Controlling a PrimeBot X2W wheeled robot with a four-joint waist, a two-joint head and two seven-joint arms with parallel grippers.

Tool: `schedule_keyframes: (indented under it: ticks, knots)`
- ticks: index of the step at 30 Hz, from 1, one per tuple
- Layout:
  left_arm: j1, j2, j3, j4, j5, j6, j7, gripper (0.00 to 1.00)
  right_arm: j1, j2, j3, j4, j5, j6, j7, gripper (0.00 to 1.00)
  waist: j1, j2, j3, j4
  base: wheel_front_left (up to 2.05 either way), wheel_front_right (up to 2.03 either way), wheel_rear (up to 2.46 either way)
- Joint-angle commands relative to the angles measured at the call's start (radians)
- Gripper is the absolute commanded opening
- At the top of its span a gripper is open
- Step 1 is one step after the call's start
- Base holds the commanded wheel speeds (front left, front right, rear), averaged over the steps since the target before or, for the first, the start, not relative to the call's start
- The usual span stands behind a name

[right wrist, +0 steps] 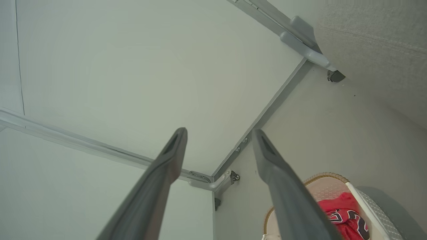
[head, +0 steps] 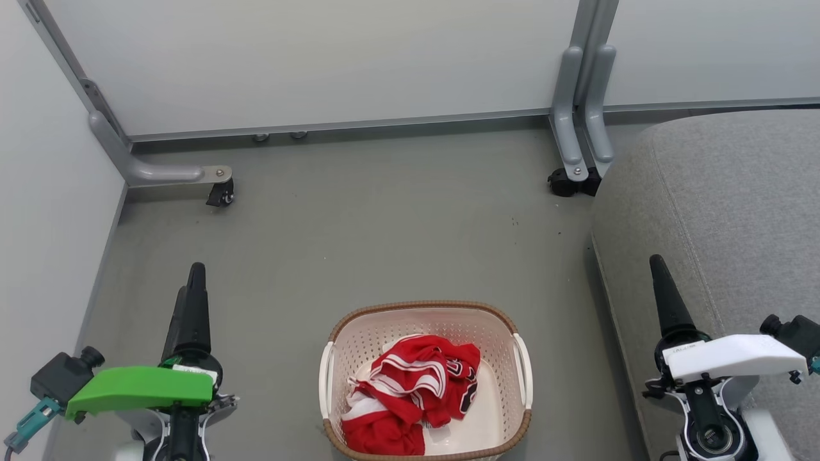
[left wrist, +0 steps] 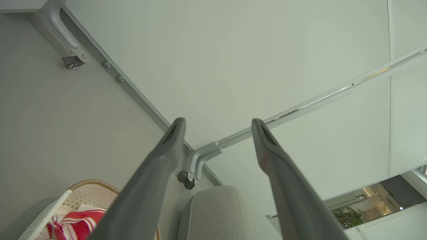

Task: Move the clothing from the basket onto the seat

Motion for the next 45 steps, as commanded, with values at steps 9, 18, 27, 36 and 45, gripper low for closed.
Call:
schedule_keyframes:
  ticks: [9, 18, 27, 36, 45]
  knots:
    - [-0.022, 0.021, -0.029, -0.046, 0.197, -0.003, -0.040, 1.00, -0.016, -0.007, 0.029, -0.033, -0.225, 0.000, -0.041, 1.00, 0.0000, 0.0000, -0.002, -0.002, 0.00, 0.00, 0.00]
    - [-0.015, 0.034, -0.056, -0.060, 0.376, -0.004, -0.070, 1.00, -0.015, -0.008, 0.040, -0.027, -0.387, 0.000, -0.072, 1.00, 0.0000, 0.0000, -0.004, -0.001, 0.00, 0.00, 0.00]
    - [-0.006, 0.042, -0.076, -0.054, 0.509, -0.004, -0.097, 1.00, -0.017, -0.008, 0.051, -0.016, -0.521, 0.000, -0.099, 1.00, 0.0000, 0.0000, -0.004, -0.001, 0.00, 0.00, 0.00]
    - [0.001, 0.046, -0.093, -0.039, 0.615, -0.005, -0.122, 1.00, -0.016, -0.009, 0.054, 0.007, -0.632, 0.000, -0.123, 1.00, 0.0000, 0.0000, -0.005, 0.001, 0.00, 0.00, 0.00]
    - [0.012, 0.041, -0.097, -0.022, 0.708, -0.005, -0.145, 1.00, -0.017, -0.009, 0.057, 0.034, -0.735, 0.000, -0.145, 1.00, 0.0000, 0.0000, -0.006, 0.001, 0.00, 0.00, 0.00]
